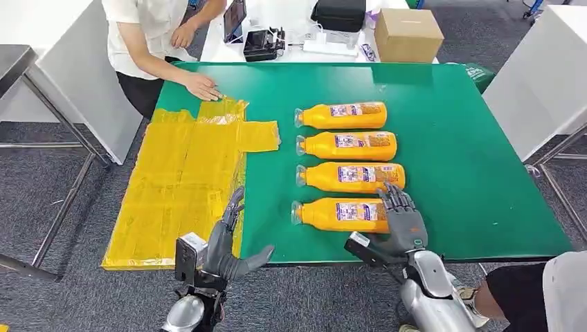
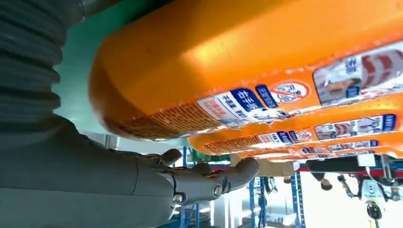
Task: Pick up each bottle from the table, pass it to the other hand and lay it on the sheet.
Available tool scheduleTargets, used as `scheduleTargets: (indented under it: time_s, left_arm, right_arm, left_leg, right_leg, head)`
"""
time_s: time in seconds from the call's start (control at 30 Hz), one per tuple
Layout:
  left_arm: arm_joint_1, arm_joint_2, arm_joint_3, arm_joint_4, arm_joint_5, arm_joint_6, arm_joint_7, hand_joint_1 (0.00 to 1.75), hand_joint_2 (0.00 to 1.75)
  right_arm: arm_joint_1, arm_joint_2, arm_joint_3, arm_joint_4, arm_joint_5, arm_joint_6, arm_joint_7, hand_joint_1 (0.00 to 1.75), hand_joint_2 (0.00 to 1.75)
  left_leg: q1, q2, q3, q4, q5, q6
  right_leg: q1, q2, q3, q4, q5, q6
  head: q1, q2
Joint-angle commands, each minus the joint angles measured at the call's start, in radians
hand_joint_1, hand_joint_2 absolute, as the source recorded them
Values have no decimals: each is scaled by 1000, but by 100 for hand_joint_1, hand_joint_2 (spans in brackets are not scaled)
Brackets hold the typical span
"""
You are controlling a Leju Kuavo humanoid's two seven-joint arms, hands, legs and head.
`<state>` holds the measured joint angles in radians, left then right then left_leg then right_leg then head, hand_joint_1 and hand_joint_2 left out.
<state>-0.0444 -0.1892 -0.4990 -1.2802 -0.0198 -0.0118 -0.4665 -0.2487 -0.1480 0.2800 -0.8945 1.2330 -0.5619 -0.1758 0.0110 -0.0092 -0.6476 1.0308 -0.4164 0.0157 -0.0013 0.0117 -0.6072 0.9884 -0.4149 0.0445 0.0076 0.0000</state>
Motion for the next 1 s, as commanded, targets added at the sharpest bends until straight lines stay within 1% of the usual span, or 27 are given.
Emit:
scheduleTargets:
  time_s: [0.03, 0.07, 0.1, 0.17, 0.23, 0.27, 0.3, 0.33, 0.37, 0.47, 0.53, 0.6, 0.67, 0.7, 0.73, 0.77, 0.8, 0.9, 0.93, 0.97, 1.0]
  left_arm:
    - [-33, 23, -28, 42, 1, 0, 6, 0, 175]
    - [-32, 24, -28, 42, 1, 0, 6, 0, 175]
    - [-30, 26, -26, 36, 1, 1, 6, 0, 175]
    - [-30, 26, -24, 33, 0, 2, 7, 0, 175]
    - [-29, 26, -22, 27, -3, 4, 9, 0, 175]
    - [-21, 20, -15, 15, -7, 3, 13, 0, 175]
    - [-17, 19, -16, 6, -13, 3, 19, 0, 175]
    - [-12, 19, -16, -5, -18, 2, 24, 0, 175]
    - [-10, 22, -17, -10, -21, 0, 27, 0, 175]
    - [-8, 26, -12, -14, -22, 0, 30, 0, 175]
    - [-7, 27, -8, -16, -22, 0, 30, 0, 175]
    - [-4, 27, -8, -17, -23, -1, 31, 0, 175]
    - [-2, 26, -8, -18, -24, -2, 32, 0, 175]
    - [0, 26, -7, -19, -24, -2, 33, 0, 175]
    - [3, 27, -6, -20, -25, -2, 34, 0, 175]
    - [6, 29, -6, -21, -27, -4, 38, 0, 175]
    - [9, 32, -4, -21, -26, -6, 43, 0, 175]
    - [12, 35, -1, -22, -26, -7, 46, 0, 175]
    - [13, 36, 1, -23, -26, -7, 46, 0, 175]
    - [15, 40, 3, -29, -26, -9, 47, 0, 175]
    - [16, 40, 6, -32, -21, -14, 49, 0, 175]
  right_arm:
    - [-113, 18, 93, 237, 105, -5, 81, 0, 175]
    - [-112, 22, 95, 237, 106, -3, 81, 0, 175]
    - [-112, 30, 81, 236, 70, 20, 66, 0, 175]
    - [-120, 31, 95, 251, 87, 44, 82, 0, 175]
    - [-130, 41, 96, 287, 57, 118, 75, 0, 175]
    - [-136, 40, 103, 307, 49, 155, 74, 61, 175]
    - [-138, 39, 105, 317, 37, 182, 69, 175, 175]
    - [-140, 38, 109, 332, 22, 219, 65, 175, 175]
    - [-140, 36, 108, 342, 8, 239, 61, 175, 175]
    - [-131, 38, 111, 364, -5, 264, 56, 175, 175]
    - [-122, 41, 112, 366, -13, 261, 46, 175, 175]
    - [-109, 46, 116, 367, -17, 260, 39, 175, 175]
    - [-89, 54, 114, 364, -26, 249, 34, 175, 175]
    - [-79, 58, 113, 364, -31, 247, 34, 175, 175]
    - [-63, 64, 109, 362, -44, 242, 29, 175, 175]
    - [-51, 68, 104, 365, -58, 246, 22, 175, 175]
    - [-38, 72, 100, 371, -68, 245, 21, 175, 175]
    - [-27, 75, 96, 376, -79, 242, 14, 175, 175]
    - [-25, 77, 90, 378, -92, 246, -2, 175, 175]
    - [-11, 90, 47, 365, -180, 269, -88, 175, 175]
    - [-1, 101, 16, 351, -250, 306, -154, 175, 175]
  left_leg:
    - [0, 1, 4, -1, 0, 0]
    - [-1, 1, 7, -2, 0, 0]
    - [0, 0, 5, -1, 0, 0]
    - [0, 0, 8, -2, 0, 0]
    - [-1, 1, 8, -2, 0, 0]
    - [0, 1, 7, -1, 0, 0]
    - [-1, 1, 10, -2, -1, 0]
    - [0, 1, 9, -1, 0, 0]
    - [0, 1, 11, -2, -1, 0]
    - [0, 0, 16, -1, -1, -1]
    - [1, 0, 18, -1, -2, -2]
    - [0, -3, 20, -3, -1, -2]
    - [2, -1, 24, -1, -5, 0]
    - [1, -2, 25, -3, -4, 0]
    - [1, -1, 26, -2, -5, 0]
    - [1, -3, 28, -4, -4, 0]
    - [2, -2, 30, -3, -6, 0]
    - [2, -3, 35, -5, -8, -2]
    - [2, -2, 37, -3, -10, -2]
    - [1, -3, 38, -5, -10, -2]
    - [2, 0, 42, -3, -13, -3]
  right_leg:
    - [0, 0, 3, -1, 0, 0]
    - [-1, -1, 6, -2, 0, -1]
    - [0, 0, 5, -1, 0, -1]
    - [0, -1, 8, -1, 0, -1]
    - [0, 0, 8, -1, 0, -1]
    - [0, 0, 7, -1, 0, -1]
    - [0, 0, 10, -2, 0, -1]
    - [1, 0, 9, -1, 0, -1]
    - [0, -1, 11, -2, 0, -1]
    - [1, -1, 15, -2, 0, -1]
    - [1, -1, 14, -2, -1, -1]
    - [1, -4, 9, -3, -2, -4]
    - [2, -1, 13, -3, -5, -3]
    - [1, -3, 15, -5, -4, -3]
    - [2, -1, 16, -4, -5, -3]
    - [1, -3, 17, -6, -4, -3]
    - [2, -2, 20, -5, -5, -2]
    - [2, -4, 24, -7, -6, -2]
    - [2, -1, 25, -5, -7, -3]
    - [2, -3, 26, -6, -8, -4]
    - [2, 0, 29, -6, -9, -4]
  head:
    - [0, 0]
    - [0, 0]
    - [0, 0]
    - [0, 0]
    - [0, 0]
    - [0, 0]
    - [0, 0]
    - [0, 0]
    - [0, 0]
    - [0, 0]
    - [0, 0]
    - [0, 0]
    - [0, 0]
    - [1, 0]
    - [0, 0]
    - [1, 0]
    - [0, 0]
    - [0, 0]
    - [1, 0]
    - [1, 0]
    - [1, 0]
